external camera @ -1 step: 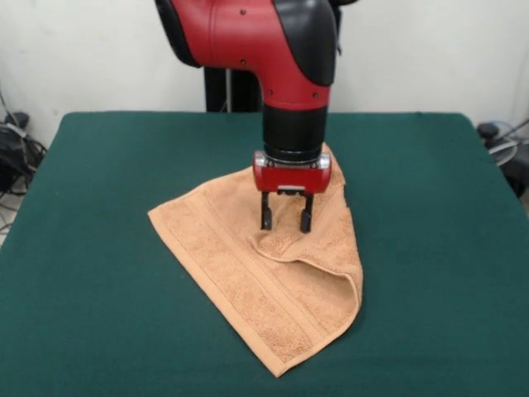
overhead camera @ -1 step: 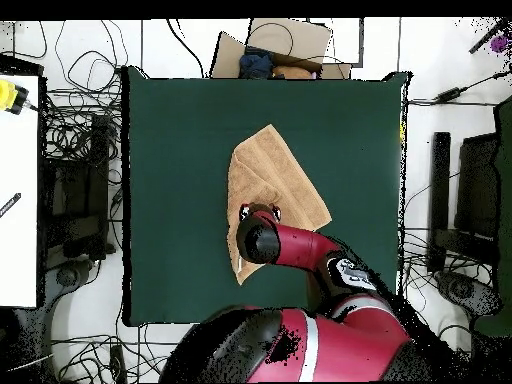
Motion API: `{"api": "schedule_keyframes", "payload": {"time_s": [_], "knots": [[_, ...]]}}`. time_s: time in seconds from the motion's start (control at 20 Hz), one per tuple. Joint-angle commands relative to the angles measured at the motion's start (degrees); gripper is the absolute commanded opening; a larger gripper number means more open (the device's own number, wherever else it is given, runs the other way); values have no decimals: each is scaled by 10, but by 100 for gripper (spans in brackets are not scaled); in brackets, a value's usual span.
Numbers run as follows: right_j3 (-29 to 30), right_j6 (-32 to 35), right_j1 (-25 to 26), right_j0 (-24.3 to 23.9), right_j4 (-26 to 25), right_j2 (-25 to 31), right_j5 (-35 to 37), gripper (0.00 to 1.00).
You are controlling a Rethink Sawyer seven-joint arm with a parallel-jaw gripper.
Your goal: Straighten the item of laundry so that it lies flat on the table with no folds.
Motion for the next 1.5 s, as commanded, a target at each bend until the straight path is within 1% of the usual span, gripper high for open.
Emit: {"api": "schedule_keyframes", "payload": {"time_s": [0.05,0.25,0.4,0.45,0.95,1.3,1.45,1.5], "knots": [[-108,34,86,5,-6,4,54,100],[-107,44,87,8,-16,0,32,100],[-111,49,86,15,-17,-6,35,100],[-113,53,86,15,-20,-6,38,0],[-112,47,85,5,-24,2,46,0],[-107,59,78,19,-13,-8,53,0],[-101,72,72,37,-3,-23,53,0],[-92,89,60,62,10,-42,56,0]]}}
